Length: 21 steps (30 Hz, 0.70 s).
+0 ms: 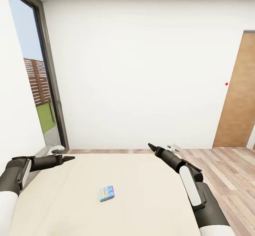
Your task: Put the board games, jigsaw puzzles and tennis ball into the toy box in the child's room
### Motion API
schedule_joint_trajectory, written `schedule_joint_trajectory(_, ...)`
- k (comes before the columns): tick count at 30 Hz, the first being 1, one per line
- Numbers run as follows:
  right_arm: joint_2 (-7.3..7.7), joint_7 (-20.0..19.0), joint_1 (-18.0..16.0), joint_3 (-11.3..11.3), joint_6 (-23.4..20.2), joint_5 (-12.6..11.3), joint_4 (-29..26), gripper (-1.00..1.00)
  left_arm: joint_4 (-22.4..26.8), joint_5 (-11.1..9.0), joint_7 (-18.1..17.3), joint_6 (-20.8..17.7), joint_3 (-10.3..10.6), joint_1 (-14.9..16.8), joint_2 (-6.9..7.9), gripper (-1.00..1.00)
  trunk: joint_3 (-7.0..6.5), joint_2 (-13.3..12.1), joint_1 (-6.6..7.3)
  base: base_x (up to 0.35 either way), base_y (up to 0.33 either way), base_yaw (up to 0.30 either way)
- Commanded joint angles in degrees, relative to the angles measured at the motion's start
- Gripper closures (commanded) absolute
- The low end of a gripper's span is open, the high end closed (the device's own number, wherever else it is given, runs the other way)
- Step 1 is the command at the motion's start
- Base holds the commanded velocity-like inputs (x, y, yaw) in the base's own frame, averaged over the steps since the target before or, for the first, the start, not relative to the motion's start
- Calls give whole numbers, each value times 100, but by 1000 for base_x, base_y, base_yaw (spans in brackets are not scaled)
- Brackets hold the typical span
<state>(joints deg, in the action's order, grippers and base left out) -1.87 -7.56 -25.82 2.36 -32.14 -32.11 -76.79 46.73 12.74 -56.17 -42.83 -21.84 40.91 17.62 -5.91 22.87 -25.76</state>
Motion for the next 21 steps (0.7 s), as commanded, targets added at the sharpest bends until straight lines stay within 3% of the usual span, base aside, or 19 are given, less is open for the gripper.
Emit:
schedule_joint_trajectory(1, -7, -26, -2, 19, -38, -5, -2, -100, 3, 53, -52, -33, -22, 4, -4, -100, 3, 5, -3, 0, 23, 0)
schedule_joint_trajectory(21, -6, 24, -2, 12, -51, 10, -16, -100, 3, 53, -56, -33, -22, 4, -4, -100, 3, 5, -3, 0, 3, 0)
